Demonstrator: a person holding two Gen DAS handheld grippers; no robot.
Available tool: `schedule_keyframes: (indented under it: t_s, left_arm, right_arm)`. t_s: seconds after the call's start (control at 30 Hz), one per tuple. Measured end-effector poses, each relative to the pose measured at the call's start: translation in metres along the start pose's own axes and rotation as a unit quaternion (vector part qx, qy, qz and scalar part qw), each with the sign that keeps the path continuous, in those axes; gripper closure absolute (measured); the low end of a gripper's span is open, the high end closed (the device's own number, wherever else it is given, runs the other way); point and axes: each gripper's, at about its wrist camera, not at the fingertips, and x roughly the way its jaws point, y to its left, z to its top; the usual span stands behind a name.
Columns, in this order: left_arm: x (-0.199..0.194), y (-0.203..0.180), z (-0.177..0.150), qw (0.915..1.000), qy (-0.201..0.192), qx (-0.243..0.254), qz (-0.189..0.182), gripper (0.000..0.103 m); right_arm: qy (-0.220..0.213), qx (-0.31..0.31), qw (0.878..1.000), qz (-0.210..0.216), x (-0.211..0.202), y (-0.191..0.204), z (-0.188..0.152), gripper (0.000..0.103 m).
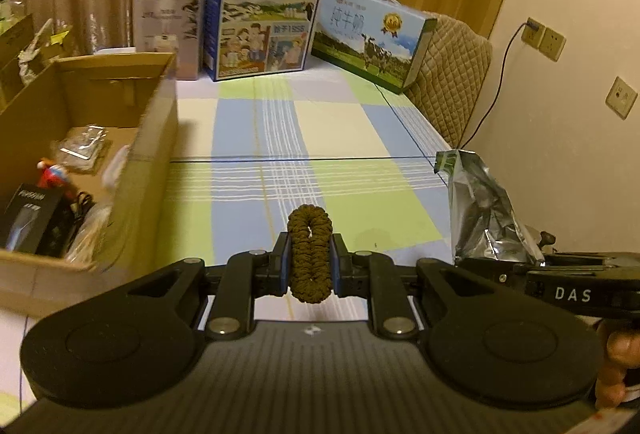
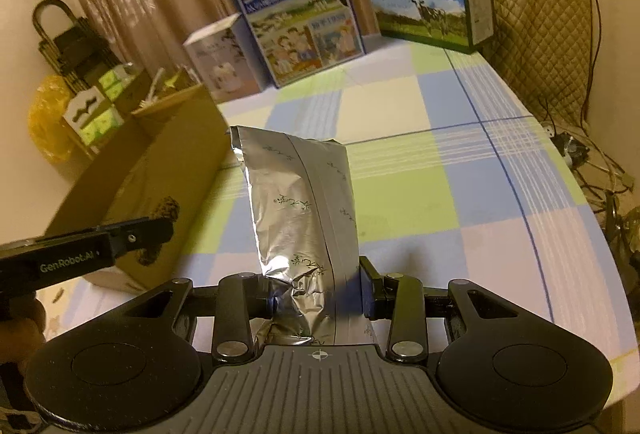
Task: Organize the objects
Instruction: 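Carry the brown ring and foil bag with both tools over the cardboard box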
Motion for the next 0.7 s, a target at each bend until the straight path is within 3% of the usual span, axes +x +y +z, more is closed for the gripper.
schedule_keyframes:
  t_s: [0.37, 0.7]
  left_arm:
    - [-0.058, 0.008, -0.007, 0.9994, -0.032, -0.006, 0.015, 0.088]
    - [-0.085, 0.020, -0.009, 0.9987, -0.046, -0.013, 0.021, 0.088]
  right_arm:
    - [-0.016, -0.014, 1.000, 0.010, -0.030, 0.046, -0.012, 0.069]
    - [-0.020, -0.038, 0.999, 0.014, -0.032, 0.079, -0.011, 0.069]
